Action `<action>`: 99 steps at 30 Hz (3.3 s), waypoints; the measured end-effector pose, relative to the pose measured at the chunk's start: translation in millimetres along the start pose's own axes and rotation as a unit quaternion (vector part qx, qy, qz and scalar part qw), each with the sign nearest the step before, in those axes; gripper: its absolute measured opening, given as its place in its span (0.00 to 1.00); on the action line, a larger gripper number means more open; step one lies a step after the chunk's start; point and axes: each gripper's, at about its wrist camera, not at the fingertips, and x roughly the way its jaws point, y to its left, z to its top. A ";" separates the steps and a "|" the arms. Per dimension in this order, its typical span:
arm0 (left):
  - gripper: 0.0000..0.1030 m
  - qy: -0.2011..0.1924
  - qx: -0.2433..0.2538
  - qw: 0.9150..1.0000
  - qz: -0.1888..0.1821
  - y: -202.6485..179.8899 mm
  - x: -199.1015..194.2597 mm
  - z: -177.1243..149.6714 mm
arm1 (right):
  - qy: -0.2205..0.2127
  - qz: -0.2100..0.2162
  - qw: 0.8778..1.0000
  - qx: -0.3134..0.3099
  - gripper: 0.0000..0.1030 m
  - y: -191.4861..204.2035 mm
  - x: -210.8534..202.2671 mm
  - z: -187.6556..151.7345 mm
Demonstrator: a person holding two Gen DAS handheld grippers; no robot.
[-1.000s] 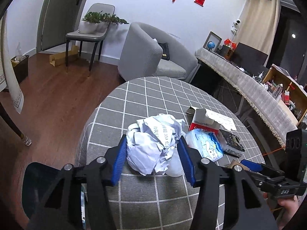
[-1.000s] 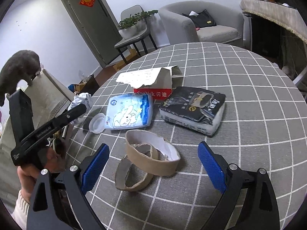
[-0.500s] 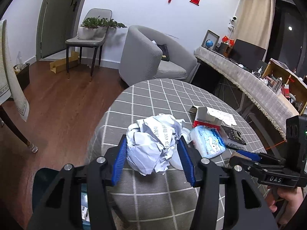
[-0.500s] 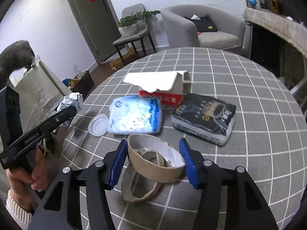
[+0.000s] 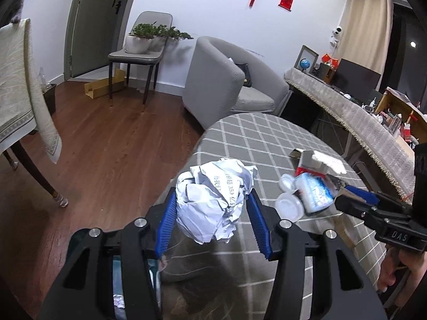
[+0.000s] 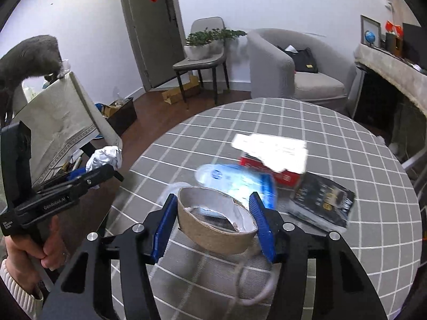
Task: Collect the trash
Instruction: 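Carry the paper in the left tool to the bin and release it, then lower the tape roll in the right tool into the bin and open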
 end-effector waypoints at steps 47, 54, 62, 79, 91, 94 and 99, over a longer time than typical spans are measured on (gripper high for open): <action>0.55 0.236 -0.069 0.961 0.125 179.6 30.3 -135.2 | 0.093 0.113 0.986 -0.073 0.55 206.2 114.3 -0.4; 0.64 0.255 -0.063 0.957 0.125 188.6 32.5 -148.8 | 0.118 0.111 0.984 -0.076 0.55 215.0 135.4 -9.2; 0.68 0.233 -0.072 0.962 0.125 199.0 14.3 -143.6 | 0.142 0.106 0.981 -0.084 0.55 230.8 159.0 -21.9; 0.48 0.123 -0.088 0.981 0.126 209.1 -55.3 -105.0 | 0.226 0.101 0.966 -0.081 0.55 256.6 223.1 -63.1; 0.35 0.065 -0.076 0.990 0.100 196.8 -102.7 -77.8 | 0.291 0.075 0.948 -0.100 0.55 274.1 266.1 -110.8; 0.35 0.052 -0.076 0.991 0.096 193.4 -112.3 -70.2 | 0.303 0.065 0.945 -0.105 0.55 273.7 274.0 -120.4; 0.35 0.034 -0.064 0.993 0.092 184.3 -127.2 -60.8 | 0.319 0.048 0.940 -0.112 0.56 266.9 281.5 -132.9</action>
